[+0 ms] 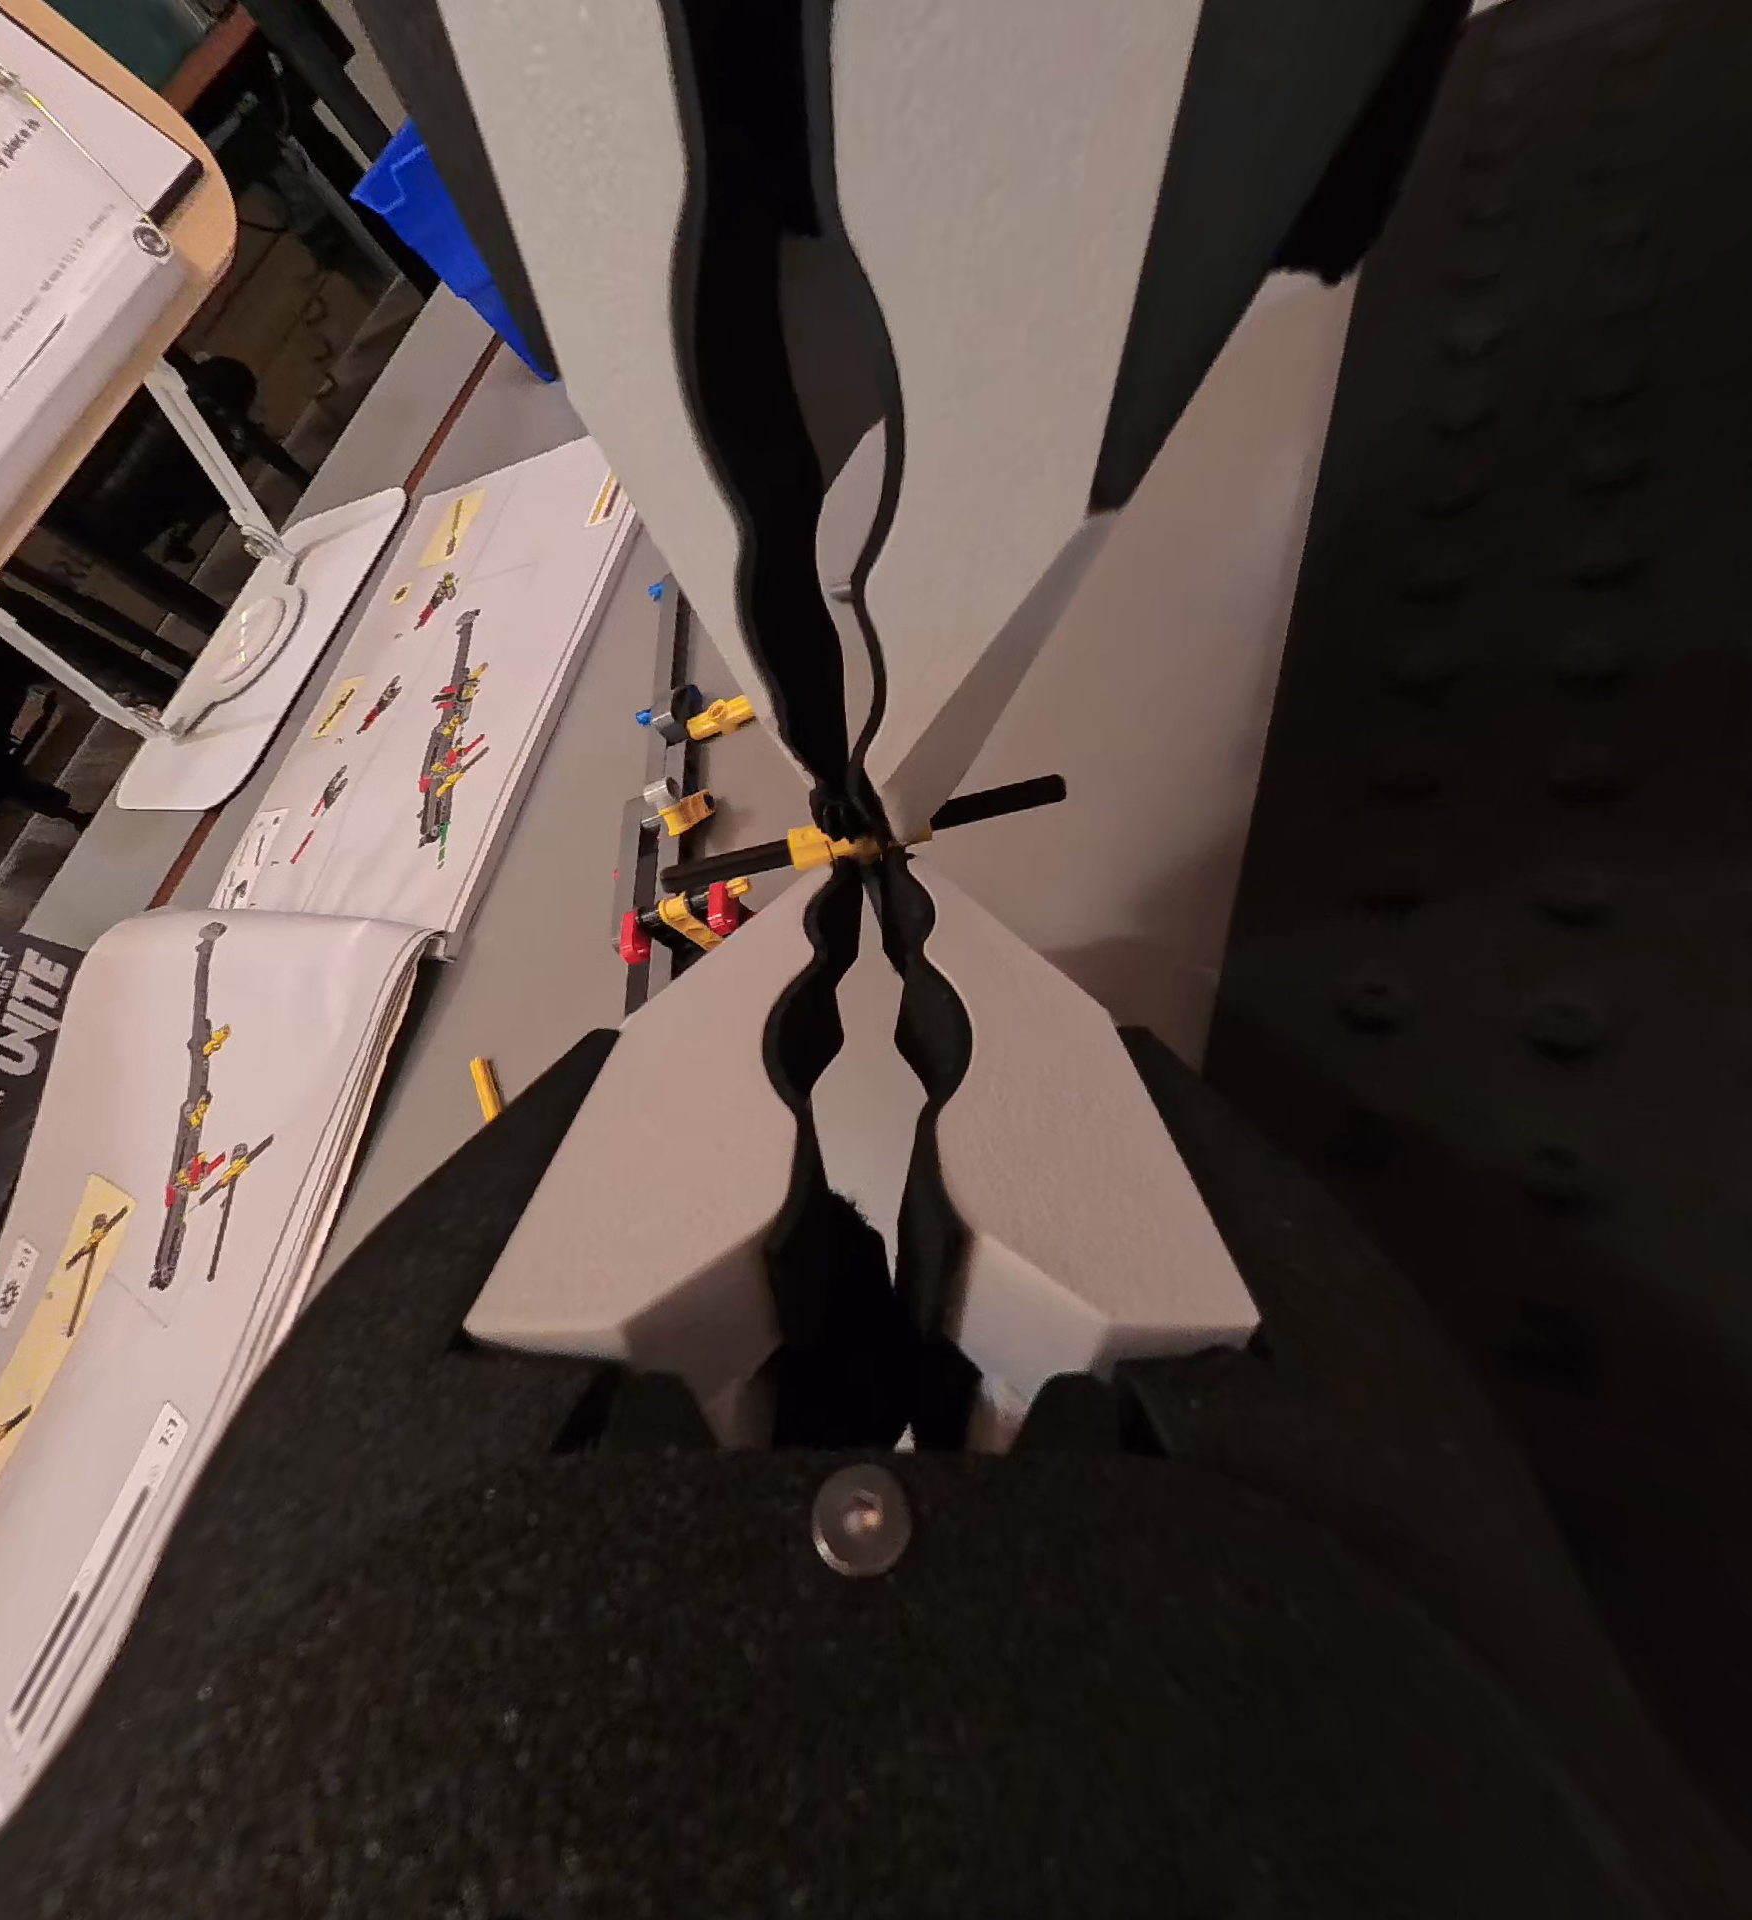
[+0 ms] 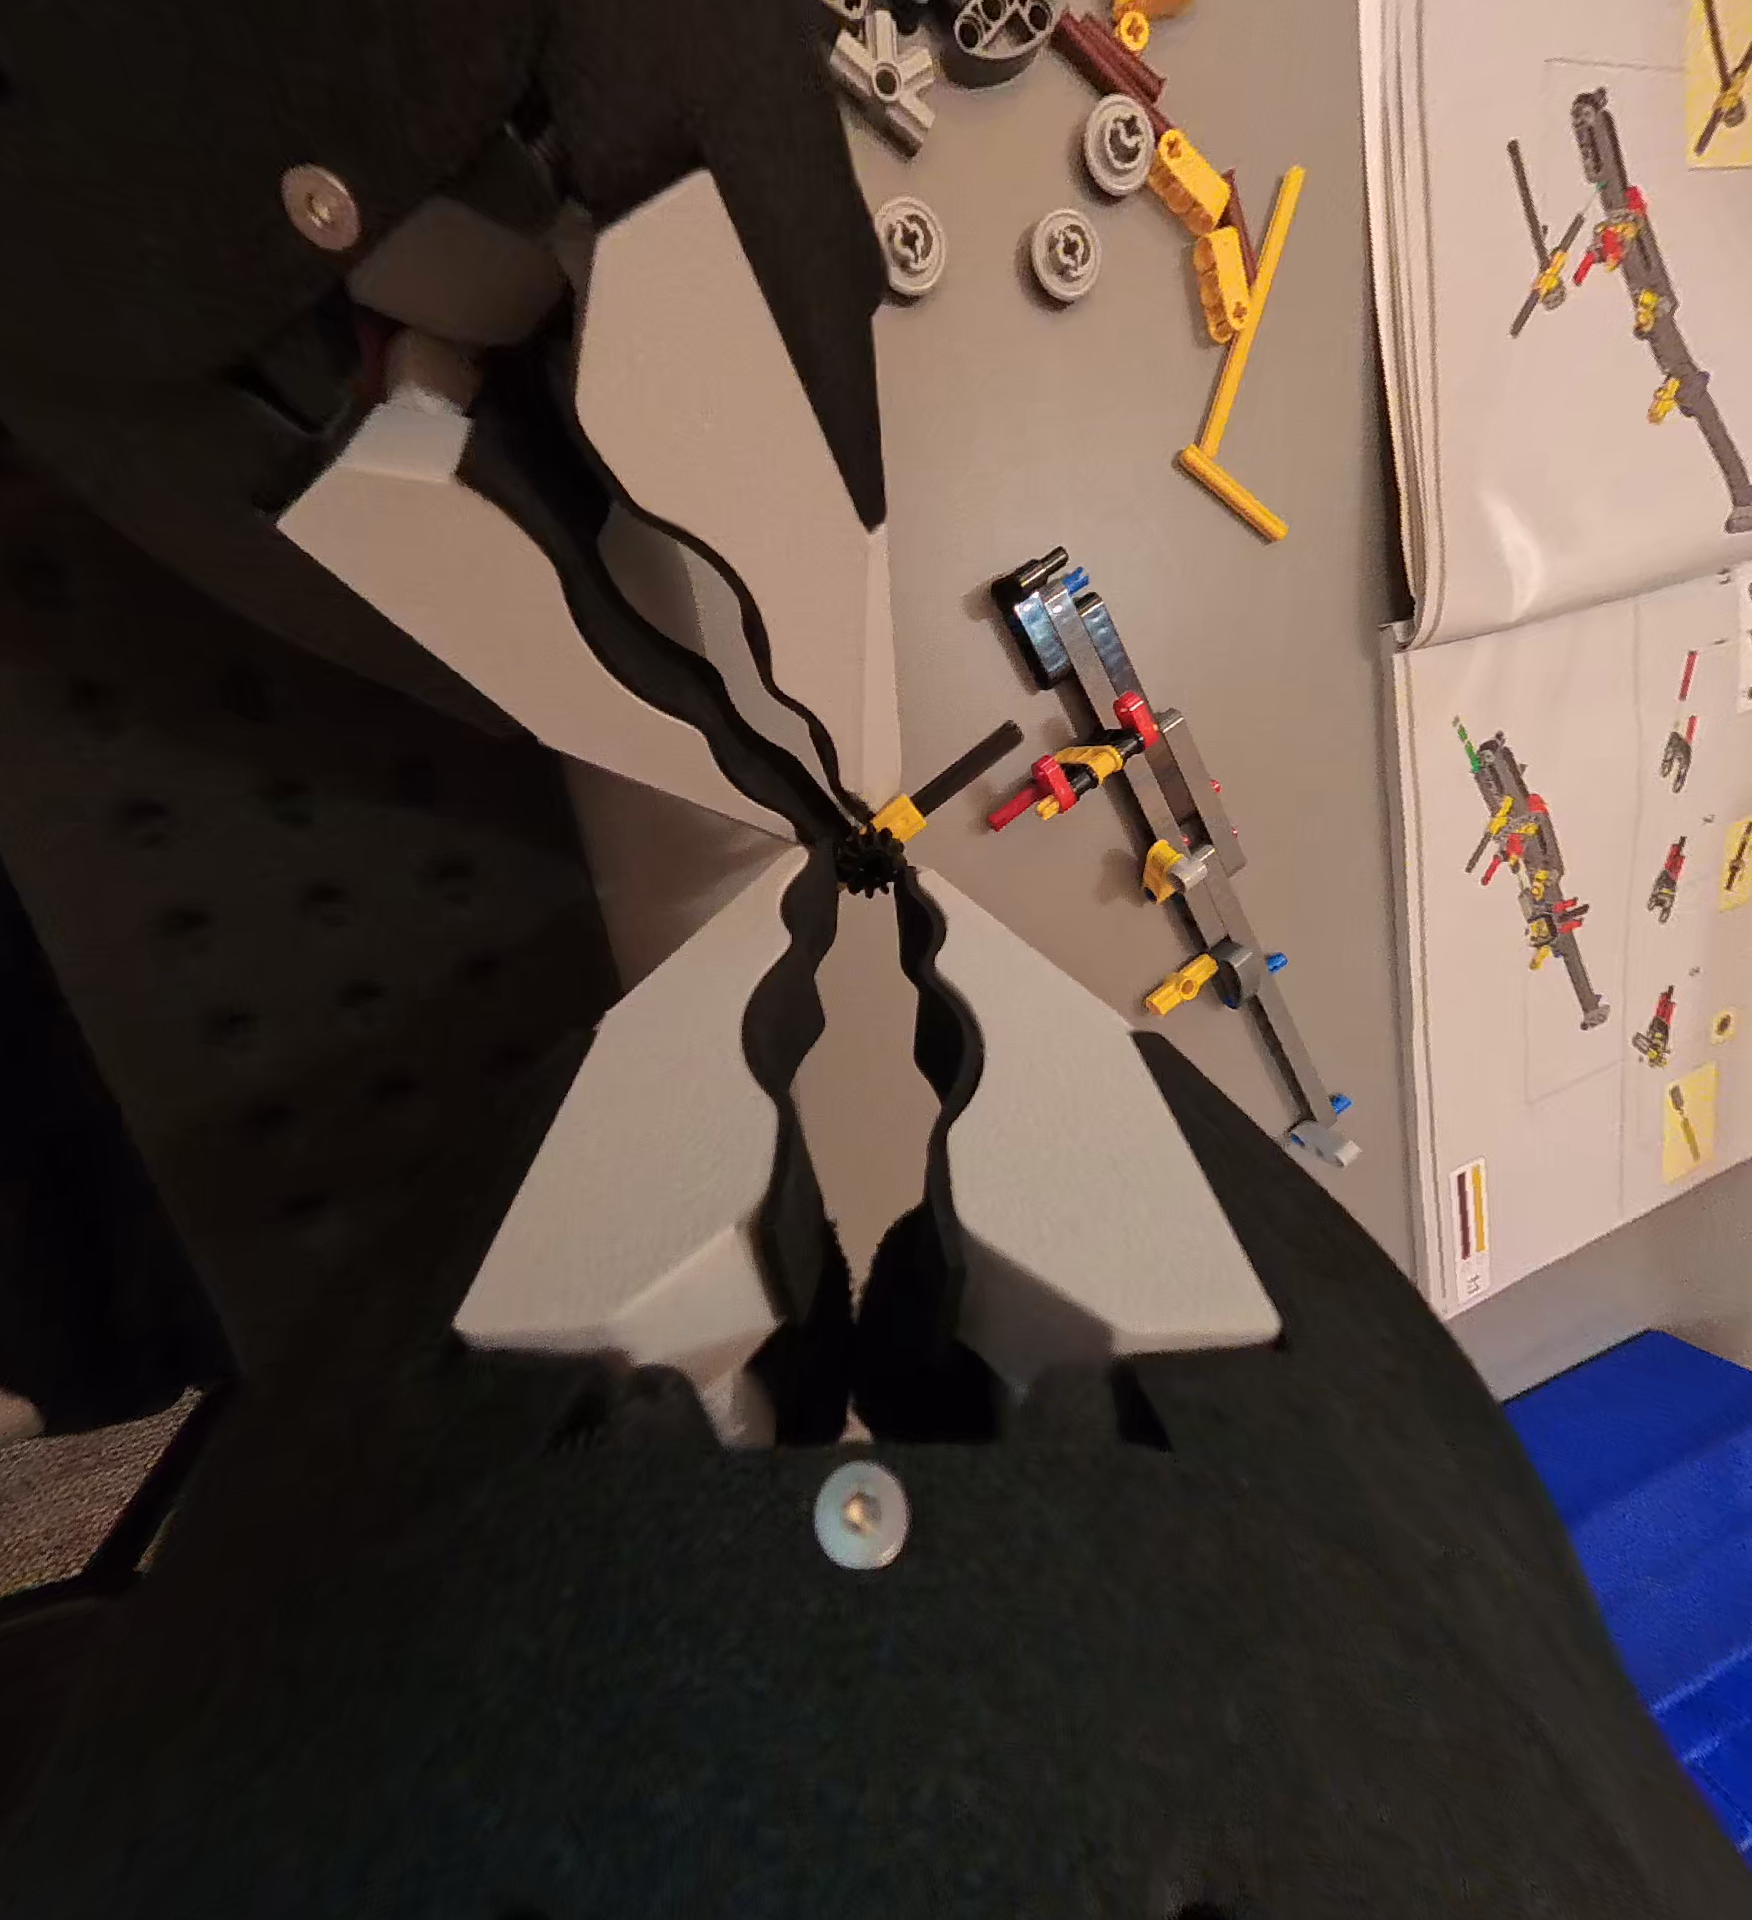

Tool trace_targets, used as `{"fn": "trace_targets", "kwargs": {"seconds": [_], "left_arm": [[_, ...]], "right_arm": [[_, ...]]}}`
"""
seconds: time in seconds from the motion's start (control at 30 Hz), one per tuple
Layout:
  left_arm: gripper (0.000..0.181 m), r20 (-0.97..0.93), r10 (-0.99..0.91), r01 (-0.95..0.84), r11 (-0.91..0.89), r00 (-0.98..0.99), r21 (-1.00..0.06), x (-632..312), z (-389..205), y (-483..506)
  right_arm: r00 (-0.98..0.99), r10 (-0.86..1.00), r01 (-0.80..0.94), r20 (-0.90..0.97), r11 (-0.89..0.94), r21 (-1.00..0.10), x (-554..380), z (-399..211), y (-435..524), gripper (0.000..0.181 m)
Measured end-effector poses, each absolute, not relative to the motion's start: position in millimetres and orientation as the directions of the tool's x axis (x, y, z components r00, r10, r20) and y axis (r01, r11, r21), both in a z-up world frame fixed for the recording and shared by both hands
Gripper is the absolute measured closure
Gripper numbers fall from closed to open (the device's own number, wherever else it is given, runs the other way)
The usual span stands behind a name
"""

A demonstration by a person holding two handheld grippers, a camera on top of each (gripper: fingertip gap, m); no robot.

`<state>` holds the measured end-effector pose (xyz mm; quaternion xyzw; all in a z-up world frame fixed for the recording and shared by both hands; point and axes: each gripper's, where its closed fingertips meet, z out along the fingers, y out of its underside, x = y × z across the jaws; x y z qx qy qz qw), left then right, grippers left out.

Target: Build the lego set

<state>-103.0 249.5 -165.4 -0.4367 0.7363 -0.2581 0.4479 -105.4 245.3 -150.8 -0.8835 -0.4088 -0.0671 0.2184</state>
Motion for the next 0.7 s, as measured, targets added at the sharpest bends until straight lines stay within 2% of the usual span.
{"fn": "trace_targets", "kwargs": {"seconds": [0.2, 0.43, 0.53, 0.6, 0.67, 0.7], "left_arm": [[0.180, -0.450, -0.869, -0.403, 0.494, -0.204, -0.770, -102, -164, 251], [0.179, -0.392, -0.895, -0.380, 0.445, -0.212, -0.811, -102, -159, 249], [0.179, -0.348, -0.912, -0.372, 0.406, -0.216, -0.835, -103, -157, 249], [0.179, -0.335, -0.919, -0.354, 0.390, -0.210, -0.850, -103, -153, 249], [0.179, -0.320, -0.926, -0.335, 0.371, -0.197, -0.866, -104, -148, 250], [0.179, -0.320, -0.928, -0.322, 0.366, -0.189, -0.873, -105, -144, 251]], "right_arm": [[0.720, 0.648, 0.681, 0.250, -0.587, -0.438, -106, -149, 248, 0.169], [0.796, 0.602, 0.520, 0.071, -0.618, -0.589, -108, -146, 246, 0.169], [0.797, 0.597, 0.516, 0.093, -0.593, -0.619, -109, -143, 247, 0.169], [0.793, 0.605, 0.496, 0.069, -0.575, -0.650, -113, -138, 245, 0.157], [0.778, 0.628, 0.429, -0.033, -0.569, -0.701, -121, -131, 238, 0.147], [0.765, 0.635, 0.366, -0.106, -0.565, -0.740, -125, -125, 235, 0.137]]}}
